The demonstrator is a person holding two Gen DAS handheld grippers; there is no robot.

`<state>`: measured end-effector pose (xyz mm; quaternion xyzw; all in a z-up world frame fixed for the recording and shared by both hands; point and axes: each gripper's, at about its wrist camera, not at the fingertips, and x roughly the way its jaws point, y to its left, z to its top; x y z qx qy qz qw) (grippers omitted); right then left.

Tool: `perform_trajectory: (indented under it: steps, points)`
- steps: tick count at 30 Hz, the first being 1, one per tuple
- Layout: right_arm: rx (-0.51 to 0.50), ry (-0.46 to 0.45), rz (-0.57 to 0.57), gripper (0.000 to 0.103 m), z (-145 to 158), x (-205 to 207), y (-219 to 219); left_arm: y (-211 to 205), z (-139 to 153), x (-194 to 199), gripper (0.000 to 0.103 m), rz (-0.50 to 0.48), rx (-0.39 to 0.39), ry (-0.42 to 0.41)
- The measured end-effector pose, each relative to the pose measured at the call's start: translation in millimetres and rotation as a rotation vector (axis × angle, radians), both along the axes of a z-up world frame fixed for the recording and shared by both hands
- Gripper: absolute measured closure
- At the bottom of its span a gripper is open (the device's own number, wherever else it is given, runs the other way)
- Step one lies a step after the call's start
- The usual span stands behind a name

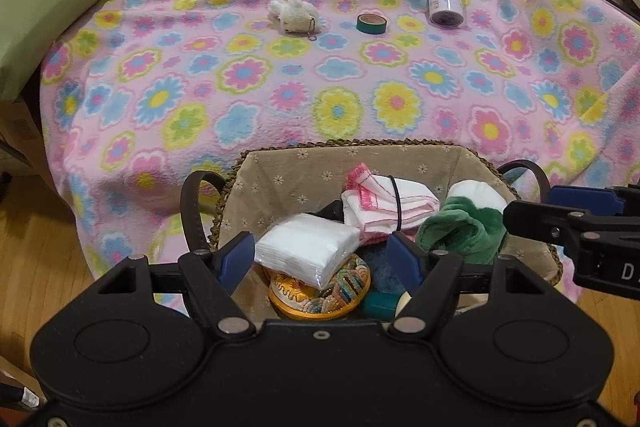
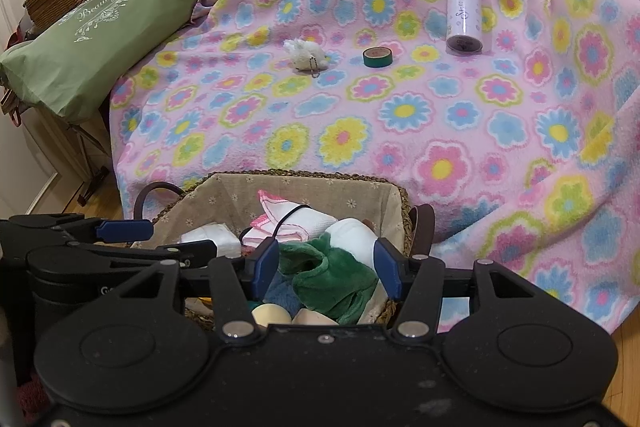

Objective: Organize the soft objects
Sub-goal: 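Move both open tools away from the basket back over the blanket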

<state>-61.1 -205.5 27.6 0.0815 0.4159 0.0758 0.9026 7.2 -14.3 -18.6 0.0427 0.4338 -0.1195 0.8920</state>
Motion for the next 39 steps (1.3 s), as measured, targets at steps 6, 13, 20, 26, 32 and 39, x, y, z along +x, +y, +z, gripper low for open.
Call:
perform_trajectory:
  steps: [6, 13, 20, 26, 32, 39]
  points:
    - [-0.006, 0.000, 0.004, 0.049, 0, 1, -1, -1, 2, 0, 0.032, 0.003, 0.016, -0.027]
    - [-0.041, -0.009, 0.027, 0.048, 3, 12, 0, 2, 12, 13, 0.029, 0.009, 0.053, -0.097]
    - [-0.097, -0.055, 0.036, 0.044, 14, 41, -2, 6, 22, 52, 0.028, 0.033, 0.084, -0.162]
    - [-0.114, -0.051, 0.019, 0.042, 13, 75, -12, 10, 23, 84, 0.028, 0.041, 0.081, -0.173]
    - [-0.123, -0.026, -0.005, 0.040, -1, 111, -22, 9, 18, 118, 0.027, 0.041, 0.091, -0.184]
    - [-0.172, -0.016, -0.007, 0.040, -15, 151, -27, 3, 7, 160, 0.027, 0.026, 0.123, -0.180]
